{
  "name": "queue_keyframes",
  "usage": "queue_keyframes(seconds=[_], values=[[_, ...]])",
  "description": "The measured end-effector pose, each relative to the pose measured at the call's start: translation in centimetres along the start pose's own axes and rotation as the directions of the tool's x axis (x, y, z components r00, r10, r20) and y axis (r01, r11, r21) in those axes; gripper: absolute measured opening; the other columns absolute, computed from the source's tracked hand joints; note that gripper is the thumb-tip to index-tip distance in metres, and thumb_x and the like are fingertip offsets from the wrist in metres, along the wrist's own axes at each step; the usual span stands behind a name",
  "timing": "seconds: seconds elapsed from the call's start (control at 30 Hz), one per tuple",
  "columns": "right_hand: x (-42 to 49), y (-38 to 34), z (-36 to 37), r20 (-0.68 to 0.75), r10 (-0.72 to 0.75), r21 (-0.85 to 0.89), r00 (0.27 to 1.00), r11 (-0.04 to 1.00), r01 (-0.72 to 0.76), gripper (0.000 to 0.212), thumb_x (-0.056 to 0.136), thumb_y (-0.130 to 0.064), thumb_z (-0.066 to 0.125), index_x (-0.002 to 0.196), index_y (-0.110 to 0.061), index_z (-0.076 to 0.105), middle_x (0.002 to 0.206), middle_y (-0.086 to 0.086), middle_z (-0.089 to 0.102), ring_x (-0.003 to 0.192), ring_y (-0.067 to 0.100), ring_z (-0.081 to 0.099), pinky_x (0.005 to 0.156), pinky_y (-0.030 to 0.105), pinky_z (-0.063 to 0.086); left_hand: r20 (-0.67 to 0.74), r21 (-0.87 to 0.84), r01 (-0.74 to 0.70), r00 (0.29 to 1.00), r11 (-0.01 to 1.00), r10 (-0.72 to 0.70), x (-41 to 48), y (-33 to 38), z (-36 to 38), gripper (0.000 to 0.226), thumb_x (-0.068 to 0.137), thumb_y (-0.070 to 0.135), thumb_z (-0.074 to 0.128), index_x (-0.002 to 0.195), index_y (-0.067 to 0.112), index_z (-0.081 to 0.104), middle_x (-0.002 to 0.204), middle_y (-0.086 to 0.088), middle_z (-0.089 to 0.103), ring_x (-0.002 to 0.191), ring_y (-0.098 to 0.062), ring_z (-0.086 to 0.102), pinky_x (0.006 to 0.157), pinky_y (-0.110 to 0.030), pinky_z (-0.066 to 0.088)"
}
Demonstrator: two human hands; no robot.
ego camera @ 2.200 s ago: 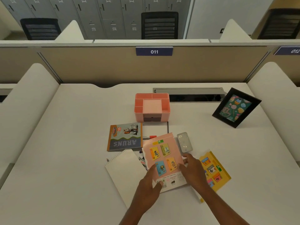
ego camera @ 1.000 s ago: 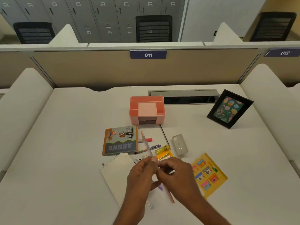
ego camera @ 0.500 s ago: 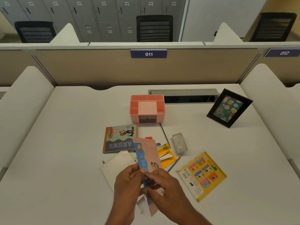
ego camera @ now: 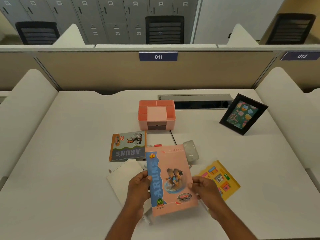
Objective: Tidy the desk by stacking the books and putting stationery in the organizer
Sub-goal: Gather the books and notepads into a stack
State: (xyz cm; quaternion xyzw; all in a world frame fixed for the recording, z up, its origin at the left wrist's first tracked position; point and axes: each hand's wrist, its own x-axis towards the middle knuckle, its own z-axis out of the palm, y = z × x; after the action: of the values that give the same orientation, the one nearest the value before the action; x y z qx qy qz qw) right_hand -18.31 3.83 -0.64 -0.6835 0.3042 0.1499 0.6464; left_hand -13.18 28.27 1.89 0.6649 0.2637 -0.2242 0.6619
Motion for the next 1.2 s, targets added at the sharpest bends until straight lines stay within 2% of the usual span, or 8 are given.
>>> queue_keyframes(seconds=[0.1, 0.27, 0.43, 0.67, 0.73, 0.83, 0.93, 1.2], values=[[0.9, 1.0, 0.3, -0.068, 0.012, 0.008, 0.998, 1.000, -0.012, 0.018, 0.093, -0.002, 0.072, 0.107, -0.010, 0.079, 0.094, 0.005, 0.081, 0.085, 0.027, 0.079, 0.066, 0.035, 0.061, -0.084, 0.071, -0.018, 0.996, 0.997, 0.024, 1.6, -1.4, 0.8, 0.022, 0.103, 0.011, 0.061, 0.102, 0.025, 0.077, 0.089, 0.008, 0.081, 0.086, -0.022, 0.079, 0.083, -0.047, 0.065], [2.6, 1.6, 1.0, -0.158, -0.009, -0.077, 0.987, 0.997, -0.003, 0.021, 0.092, -0.002, 0.072, 0.102, -0.017, 0.081, 0.089, -0.002, 0.082, 0.080, 0.023, 0.079, 0.079, 0.048, 0.065, -0.116, 0.218, 0.004, 0.993, 0.976, 0.022, 3.2, -2.6, 1.5, 0.022, 0.102, 0.014, 0.061, 0.114, 0.022, 0.077, 0.089, 0.019, 0.071, 0.091, -0.011, 0.072, 0.081, -0.034, 0.062], [3.4, 2.0, 1.2, -0.175, -0.036, -0.164, 0.984, 0.986, 0.007, 0.020, 0.092, -0.005, 0.072, 0.102, -0.019, 0.082, 0.086, -0.007, 0.081, 0.075, 0.016, 0.079, 0.076, 0.043, 0.065, -0.173, 0.387, -0.019, 0.981, 0.922, 0.093, 3.9, -3.2, 1.9, 0.028, 0.097, 0.015, 0.059, 0.072, 0.029, 0.063, 0.081, 0.004, 0.070, 0.096, -0.032, 0.070, 0.086, -0.050, 0.058], [3.9, 2.6, 1.6, -0.246, -0.111, -0.343, 0.963, 0.939, 0.021, 0.010, 0.089, -0.019, 0.078, 0.098, -0.023, 0.082, 0.082, -0.012, 0.079, 0.072, 0.007, 0.075, 0.070, 0.037, 0.064, -0.162, 0.478, 0.009, 0.984, 0.879, 0.078, 4.7, -2.5, 1.7, 0.022, 0.102, 0.020, 0.056, 0.087, 0.031, 0.068, 0.092, 0.009, 0.068, 0.093, -0.019, 0.068, 0.089, -0.040, 0.060], [3.7, 2.4, 1.7, -0.267, -0.129, -0.385, 0.955, 0.923, 0.017, 0.011, 0.088, -0.021, 0.079, 0.099, -0.023, 0.080, 0.084, -0.012, 0.077, 0.076, 0.006, 0.072, 0.068, 0.031, 0.061, -0.212, 0.404, 0.045, 0.976, 0.914, 0.046, 5.5, -2.2, 1.4, 0.017, 0.100, 0.020, 0.059, 0.098, 0.026, 0.075, 0.100, 0.004, 0.076, 0.089, -0.018, 0.071, 0.087, -0.041, 0.063], [3.4, 2.1, 1.4, -0.305, -0.174, -0.429, 0.936, 0.903, 0.028, 0.016, 0.089, -0.023, 0.078, 0.105, -0.023, 0.078, 0.092, -0.012, 0.072, 0.084, 0.005, 0.066, 0.067, 0.021, 0.050, -0.263, 0.012, 0.119, 0.958, 0.993, -0.112, 6.8, -0.7, 1.2, 0.012, 0.092, 0.005, 0.064, 0.091, 0.009, 0.075, 0.081, -0.017, 0.078, 0.064, -0.025, 0.072, 0.068, -0.039, 0.065], [3.0, 2.0, 1.2, -0.319, -0.187, -0.468, 0.929, 0.883, 0.017, 0.018, 0.093, -0.026, 0.073, 0.111, -0.026, 0.077, 0.101, -0.012, 0.069, 0.087, 0.003, 0.062, 0.065, 0.014, 0.042, -0.255, -0.274, 0.154, 0.940, 0.949, -0.226, 8.1, 1.2, 1.3, 0.010, 0.095, -0.003, 0.061, 0.089, -0.003, 0.069, 0.070, -0.022, 0.074, 0.052, -0.025, 0.067, 0.053, -0.031, 0.058], [1.8, 2.3, 0.8, -0.258, -0.210, -0.446, 0.943, 0.892, 0.077, 0.011, 0.093, -0.023, 0.075, 0.100, -0.029, 0.080, 0.095, -0.017, 0.074, 0.087, -0.002, 0.067, 0.065, 0.011, 0.047, -0.214, -0.627, 0.105, 0.929, 0.772, -0.301, 12.2, 3.0, 2.4, 0.025, 0.103, 0.009, 0.062, 0.082, -0.003, 0.062, 0.053, -0.008, 0.069, 0.036, -0.011, 0.062, 0.037, -0.019, 0.050]])
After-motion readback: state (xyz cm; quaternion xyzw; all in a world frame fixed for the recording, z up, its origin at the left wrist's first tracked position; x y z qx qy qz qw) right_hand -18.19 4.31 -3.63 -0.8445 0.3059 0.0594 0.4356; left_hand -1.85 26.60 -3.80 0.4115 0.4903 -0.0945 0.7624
